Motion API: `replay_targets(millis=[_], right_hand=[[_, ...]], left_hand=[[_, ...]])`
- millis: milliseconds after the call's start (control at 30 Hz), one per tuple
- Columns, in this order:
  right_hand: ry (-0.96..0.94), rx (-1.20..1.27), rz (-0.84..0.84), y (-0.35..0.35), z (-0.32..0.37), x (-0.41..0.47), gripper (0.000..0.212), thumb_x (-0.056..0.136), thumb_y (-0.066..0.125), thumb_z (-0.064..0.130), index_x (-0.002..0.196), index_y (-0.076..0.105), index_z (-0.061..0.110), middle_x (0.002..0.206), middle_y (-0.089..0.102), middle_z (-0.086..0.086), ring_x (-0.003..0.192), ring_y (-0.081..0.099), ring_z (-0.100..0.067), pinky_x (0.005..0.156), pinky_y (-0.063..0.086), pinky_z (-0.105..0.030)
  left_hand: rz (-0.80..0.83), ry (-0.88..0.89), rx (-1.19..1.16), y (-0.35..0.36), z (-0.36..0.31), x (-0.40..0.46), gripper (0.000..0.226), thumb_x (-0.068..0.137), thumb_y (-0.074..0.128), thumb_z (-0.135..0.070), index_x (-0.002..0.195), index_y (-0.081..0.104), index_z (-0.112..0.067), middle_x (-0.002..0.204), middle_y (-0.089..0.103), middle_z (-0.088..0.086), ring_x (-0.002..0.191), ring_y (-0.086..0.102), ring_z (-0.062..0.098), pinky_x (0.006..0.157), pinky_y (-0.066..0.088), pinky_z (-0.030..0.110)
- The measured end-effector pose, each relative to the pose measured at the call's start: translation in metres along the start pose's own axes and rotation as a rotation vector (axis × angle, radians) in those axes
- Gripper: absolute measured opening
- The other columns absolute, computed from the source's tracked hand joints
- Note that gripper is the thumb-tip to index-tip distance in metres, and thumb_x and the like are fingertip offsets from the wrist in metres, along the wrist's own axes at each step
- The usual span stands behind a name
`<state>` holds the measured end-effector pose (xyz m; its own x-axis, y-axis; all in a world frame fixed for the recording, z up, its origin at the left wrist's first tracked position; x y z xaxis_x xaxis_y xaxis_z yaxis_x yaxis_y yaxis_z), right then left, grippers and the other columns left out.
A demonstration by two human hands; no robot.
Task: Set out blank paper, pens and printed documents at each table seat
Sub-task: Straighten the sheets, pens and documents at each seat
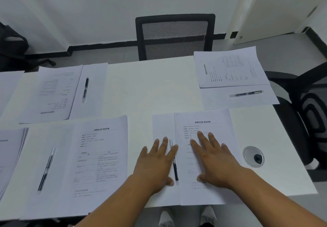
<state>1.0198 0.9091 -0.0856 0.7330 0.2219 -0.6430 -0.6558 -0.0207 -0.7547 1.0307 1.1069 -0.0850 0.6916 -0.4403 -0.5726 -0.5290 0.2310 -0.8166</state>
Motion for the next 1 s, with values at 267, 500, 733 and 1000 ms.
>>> replay_targets(millis=[267,500,733,1000], right_hand=[[-0.001,0.015,-0.014,0.007,-0.003,-0.002,0.123,0.094,0.073,0.059,0.170,-0.020,0.031,0.174,-0.039,-0.002,0.163,-0.028,-0.036,0.133,0.007,-0.061],[-0.014,0.014,-0.020,0.012,-0.007,-0.008,0.123,0.094,0.072,0.060,0.170,-0.020,0.032,0.173,-0.040,0.000,0.163,-0.030,-0.034,0.133,0.007,-0.061],[-0.012,0.031,-0.039,0.013,-0.020,-0.010,0.123,0.090,0.073,0.062,0.170,-0.018,0.037,0.174,-0.039,0.005,0.164,-0.029,-0.030,0.133,0.007,-0.058],[0.001,0.037,-0.037,0.011,-0.025,-0.005,0.125,0.089,0.075,0.060,0.171,-0.017,0.036,0.174,-0.038,0.005,0.164,-0.029,-0.030,0.133,0.008,-0.059]], left_hand=[[0.006,0.015,-0.002,0.005,-0.001,0.001,0.117,0.099,0.073,-0.059,0.173,-0.012,-0.032,0.182,-0.025,0.005,0.170,-0.012,0.036,0.133,0.015,0.062],[-0.005,0.021,-0.018,0.014,-0.001,-0.001,0.120,0.098,0.076,-0.055,0.172,-0.016,-0.033,0.180,-0.030,0.003,0.169,-0.017,0.035,0.134,0.014,0.061],[-0.036,0.031,-0.042,0.016,0.000,-0.001,0.120,0.098,0.079,-0.050,0.173,-0.014,-0.034,0.180,-0.028,0.002,0.169,-0.017,0.034,0.135,0.014,0.054],[-0.041,0.028,-0.068,0.013,-0.003,-0.002,0.121,0.097,0.081,-0.048,0.173,-0.011,-0.034,0.180,-0.028,0.001,0.169,-0.016,0.033,0.133,0.023,0.051]])
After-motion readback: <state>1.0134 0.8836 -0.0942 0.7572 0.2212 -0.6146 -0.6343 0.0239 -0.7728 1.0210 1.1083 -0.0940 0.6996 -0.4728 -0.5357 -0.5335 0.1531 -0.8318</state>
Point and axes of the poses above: each hand's wrist, its own x-axis towards the middle knuckle, its own y-axis out of the palm, z = x × y, the point moved 6 cm from there along x, towards the middle knuckle
